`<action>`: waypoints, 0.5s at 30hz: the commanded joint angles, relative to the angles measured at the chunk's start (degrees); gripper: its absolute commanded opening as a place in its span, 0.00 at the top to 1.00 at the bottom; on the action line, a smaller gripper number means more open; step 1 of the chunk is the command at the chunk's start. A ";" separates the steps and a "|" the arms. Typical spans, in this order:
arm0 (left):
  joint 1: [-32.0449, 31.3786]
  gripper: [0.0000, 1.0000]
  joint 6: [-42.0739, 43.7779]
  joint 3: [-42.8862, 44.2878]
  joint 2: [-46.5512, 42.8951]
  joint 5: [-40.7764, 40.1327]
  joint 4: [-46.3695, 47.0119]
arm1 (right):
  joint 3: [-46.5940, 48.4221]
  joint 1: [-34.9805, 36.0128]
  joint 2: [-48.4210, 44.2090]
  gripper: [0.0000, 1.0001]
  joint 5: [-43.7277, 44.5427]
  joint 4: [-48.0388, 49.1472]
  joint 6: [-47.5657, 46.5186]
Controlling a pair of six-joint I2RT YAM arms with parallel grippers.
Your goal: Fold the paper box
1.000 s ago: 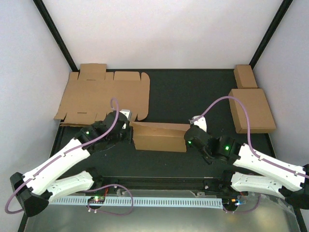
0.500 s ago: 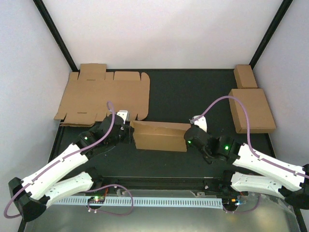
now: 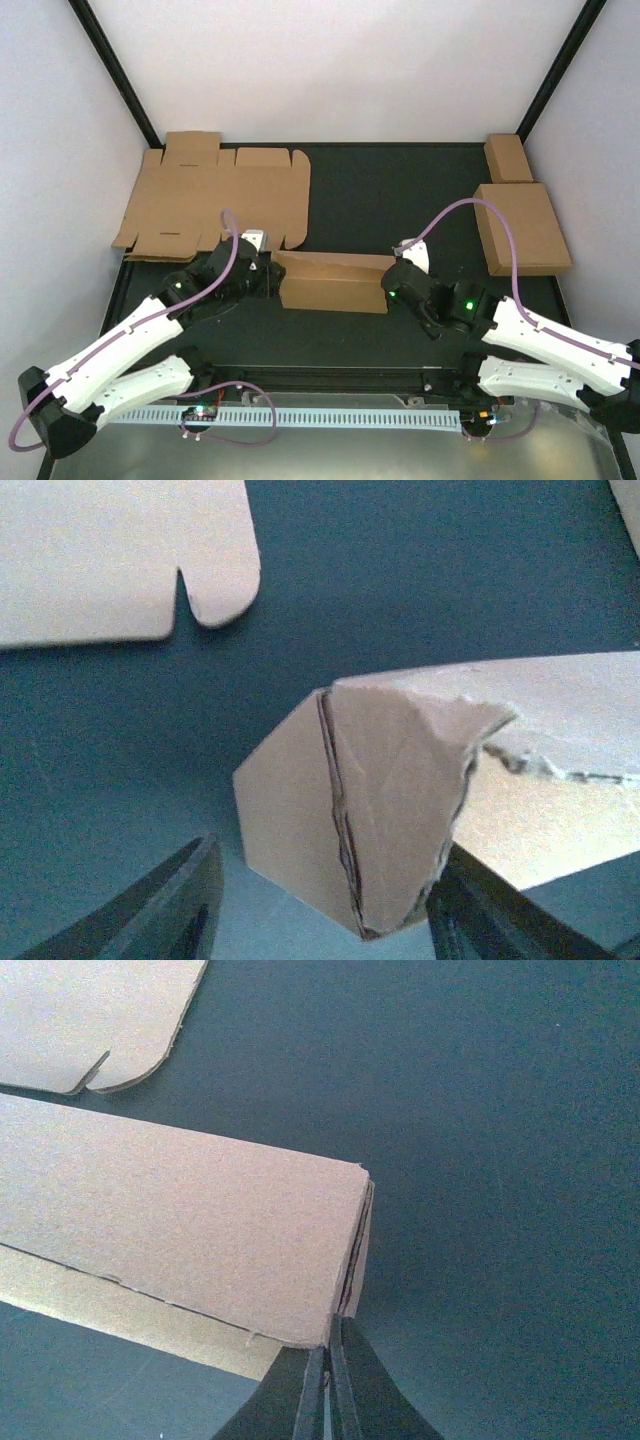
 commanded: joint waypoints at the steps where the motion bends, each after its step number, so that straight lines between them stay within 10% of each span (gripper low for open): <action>1: -0.34 0.34 1.12 1.73 -0.84 2.85 -5.74 | -0.94 0.23 0.51 0.98 -2.96 -0.83 -0.17; 5: -0.37 0.25 2.46 2.17 -3.03 2.10 -4.03 | -1.04 0.23 0.42 0.98 -3.05 -0.77 -0.15; 15: -0.35 0.42 4.24 6.03 -0.54 -1.25 -4.12 | -0.80 0.19 0.43 0.98 -3.06 -0.79 -0.28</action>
